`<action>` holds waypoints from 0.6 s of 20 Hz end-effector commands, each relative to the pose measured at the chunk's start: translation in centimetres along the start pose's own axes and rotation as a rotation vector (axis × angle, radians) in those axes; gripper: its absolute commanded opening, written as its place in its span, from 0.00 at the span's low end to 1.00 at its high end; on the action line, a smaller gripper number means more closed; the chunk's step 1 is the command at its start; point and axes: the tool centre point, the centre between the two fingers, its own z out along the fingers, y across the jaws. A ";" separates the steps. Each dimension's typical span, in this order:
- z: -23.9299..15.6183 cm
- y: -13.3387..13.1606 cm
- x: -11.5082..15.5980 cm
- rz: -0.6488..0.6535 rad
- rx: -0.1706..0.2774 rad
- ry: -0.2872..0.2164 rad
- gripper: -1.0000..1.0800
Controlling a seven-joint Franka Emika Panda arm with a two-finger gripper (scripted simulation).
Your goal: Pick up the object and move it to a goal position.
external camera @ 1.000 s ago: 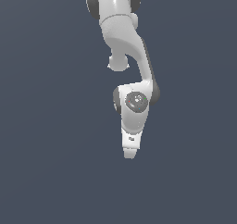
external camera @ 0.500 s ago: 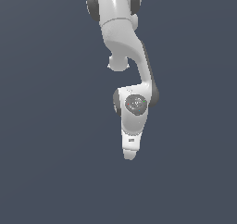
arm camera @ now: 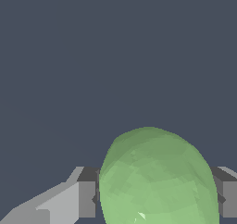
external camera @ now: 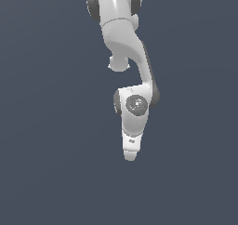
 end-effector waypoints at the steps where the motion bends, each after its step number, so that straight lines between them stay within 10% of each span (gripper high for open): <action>1: -0.1 0.2 -0.1 0.000 0.000 0.000 0.00; 12: -0.7 3.3 -0.7 0.000 0.000 0.000 0.00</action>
